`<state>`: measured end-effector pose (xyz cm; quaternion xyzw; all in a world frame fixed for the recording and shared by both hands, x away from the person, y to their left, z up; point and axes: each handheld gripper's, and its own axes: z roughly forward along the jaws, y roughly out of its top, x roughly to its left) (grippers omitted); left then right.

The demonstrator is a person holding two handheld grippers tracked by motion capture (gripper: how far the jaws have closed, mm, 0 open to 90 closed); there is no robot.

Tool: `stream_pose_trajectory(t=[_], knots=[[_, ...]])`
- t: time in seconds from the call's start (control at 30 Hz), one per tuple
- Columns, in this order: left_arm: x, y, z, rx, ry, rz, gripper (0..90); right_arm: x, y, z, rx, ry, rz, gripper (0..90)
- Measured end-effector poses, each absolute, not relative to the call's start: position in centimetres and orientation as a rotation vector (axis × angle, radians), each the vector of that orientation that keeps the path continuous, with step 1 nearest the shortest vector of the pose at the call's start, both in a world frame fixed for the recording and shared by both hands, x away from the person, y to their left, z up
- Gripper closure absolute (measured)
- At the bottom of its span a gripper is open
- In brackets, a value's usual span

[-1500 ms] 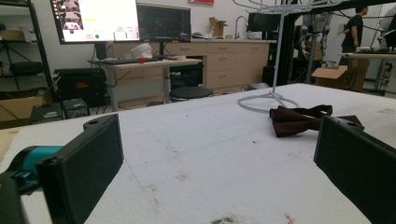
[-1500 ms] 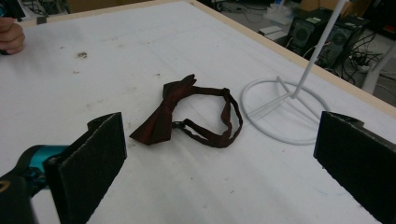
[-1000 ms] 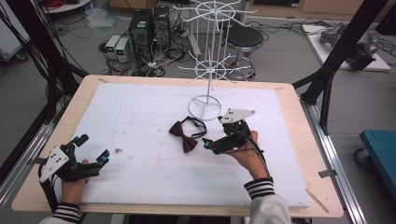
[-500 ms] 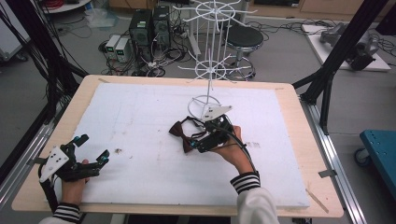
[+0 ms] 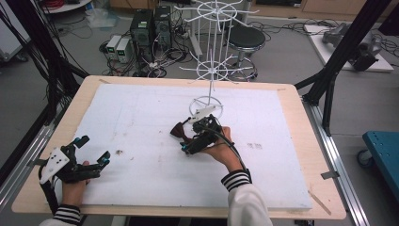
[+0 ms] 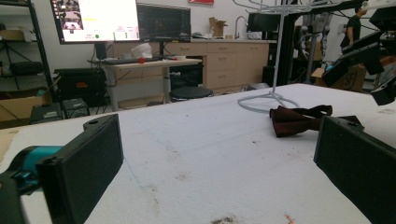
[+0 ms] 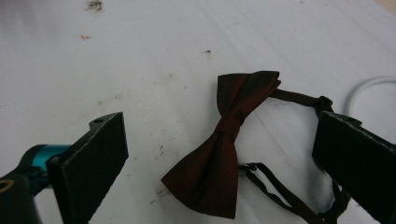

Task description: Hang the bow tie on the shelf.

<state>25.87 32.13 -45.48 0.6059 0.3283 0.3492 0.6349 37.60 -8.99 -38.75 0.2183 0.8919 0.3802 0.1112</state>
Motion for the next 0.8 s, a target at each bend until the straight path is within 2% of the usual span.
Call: stream_pose_trajectory(t=[0.17, 0.2, 0.43, 0.6, 0.8], knots=[[25.9, 32.1, -45.5, 1.385, 0.751, 0.798, 1.8, 38.1, -8.3, -39.3, 0.683, 2.622, 1.098, 3.2], [25.9, 32.1, -45.5, 1.384, 0.751, 0.799, 1.8, 38.2, -8.3, -39.4, 0.684, 2.624, 1.092, 6.4], [25.9, 32.1, -45.5, 1.385, 0.750, 0.798, 1.8, 39.0, -7.5, -40.2, 0.736, 2.634, 1.030, 6.6], [25.8, 32.1, -45.5, 1.382, 0.750, 0.798, 1.8, 39.1, -7.1, -40.5, 0.730, 2.649, 1.004, 17.6], [25.8, 32.1, -45.5, 1.384, 0.748, 0.799, 1.8, 39.4, -6.8, -41.0, 0.787, 2.671, 0.978, 21.6]])
